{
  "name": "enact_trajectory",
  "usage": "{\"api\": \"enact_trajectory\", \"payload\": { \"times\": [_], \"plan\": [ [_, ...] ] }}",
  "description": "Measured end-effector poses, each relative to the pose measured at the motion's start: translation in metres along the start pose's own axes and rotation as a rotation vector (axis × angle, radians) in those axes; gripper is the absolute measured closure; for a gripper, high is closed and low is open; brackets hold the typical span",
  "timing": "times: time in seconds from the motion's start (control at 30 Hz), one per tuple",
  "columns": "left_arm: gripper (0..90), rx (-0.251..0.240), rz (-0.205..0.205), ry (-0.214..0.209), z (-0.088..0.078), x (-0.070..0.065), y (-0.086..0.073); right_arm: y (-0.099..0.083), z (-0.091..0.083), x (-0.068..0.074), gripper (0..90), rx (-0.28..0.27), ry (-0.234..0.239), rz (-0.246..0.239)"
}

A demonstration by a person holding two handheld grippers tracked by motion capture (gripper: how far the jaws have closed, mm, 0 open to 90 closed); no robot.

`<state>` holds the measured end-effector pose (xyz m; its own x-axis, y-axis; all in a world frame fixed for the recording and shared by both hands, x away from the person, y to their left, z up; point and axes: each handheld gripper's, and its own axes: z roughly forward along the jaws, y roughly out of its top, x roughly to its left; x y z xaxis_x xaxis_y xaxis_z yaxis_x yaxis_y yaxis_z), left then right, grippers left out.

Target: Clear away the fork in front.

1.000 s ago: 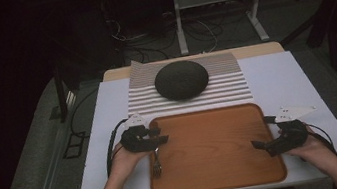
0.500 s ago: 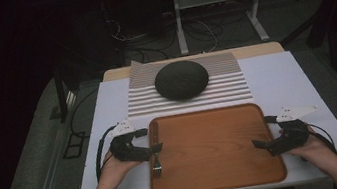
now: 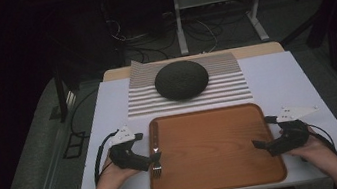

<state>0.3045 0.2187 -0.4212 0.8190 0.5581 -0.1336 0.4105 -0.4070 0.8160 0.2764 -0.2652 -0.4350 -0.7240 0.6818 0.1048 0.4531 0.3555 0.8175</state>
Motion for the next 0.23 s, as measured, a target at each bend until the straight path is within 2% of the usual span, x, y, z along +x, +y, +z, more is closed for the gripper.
{"api": "enact_trajectory", "payload": {
  "times": [0.23],
  "plan": [
    [0.0,0.013,0.011,0.001,0.0018,-0.0005,0.0000,-0.0002,-0.0009,0.0007,1.3,-0.002,0.001,0.001]
  ]
}}
